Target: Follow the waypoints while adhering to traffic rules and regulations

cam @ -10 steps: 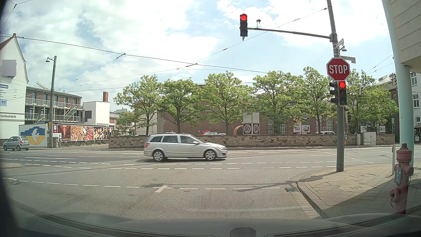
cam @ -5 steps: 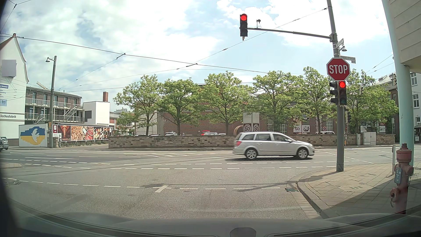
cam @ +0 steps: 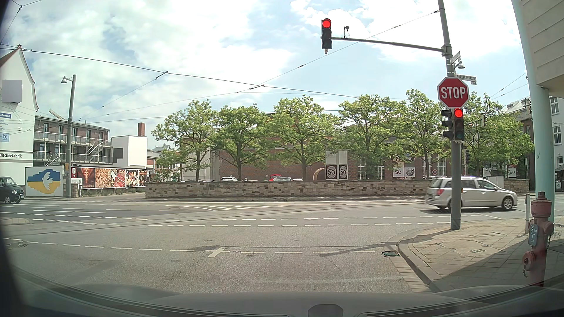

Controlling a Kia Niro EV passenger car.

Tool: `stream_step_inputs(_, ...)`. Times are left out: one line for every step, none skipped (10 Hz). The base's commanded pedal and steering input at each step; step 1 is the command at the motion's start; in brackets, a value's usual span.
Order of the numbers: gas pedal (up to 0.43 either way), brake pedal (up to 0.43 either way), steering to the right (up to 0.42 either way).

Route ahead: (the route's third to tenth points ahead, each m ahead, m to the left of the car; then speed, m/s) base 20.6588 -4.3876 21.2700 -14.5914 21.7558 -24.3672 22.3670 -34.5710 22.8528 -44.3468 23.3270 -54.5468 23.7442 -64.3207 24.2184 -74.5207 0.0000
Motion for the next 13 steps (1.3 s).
stream_step_inputs(0.000,0.323,0.035)
stream_step_inputs(0.000,0.323,0.035)
stream_step_inputs(0.000,0.323,0.035)
stream_step_inputs(0.000,0.323,0.035)
stream_step_inputs(0.000,0.323,0.035)
stream_step_inputs(0.000,0.323,0.035)
stream_step_inputs(0.000,0.323,0.035)
stream_step_inputs(0.000,0.323,0.035)
stream_step_inputs(0.000,0.323,0.035)
stream_step_inputs(0.000,0.323,0.035)
stream_step_inputs(0.000,0.323,0.035)
stream_step_inputs(0.000,0.323,0.035)
stream_step_inputs(0.000,0.323,0.035)
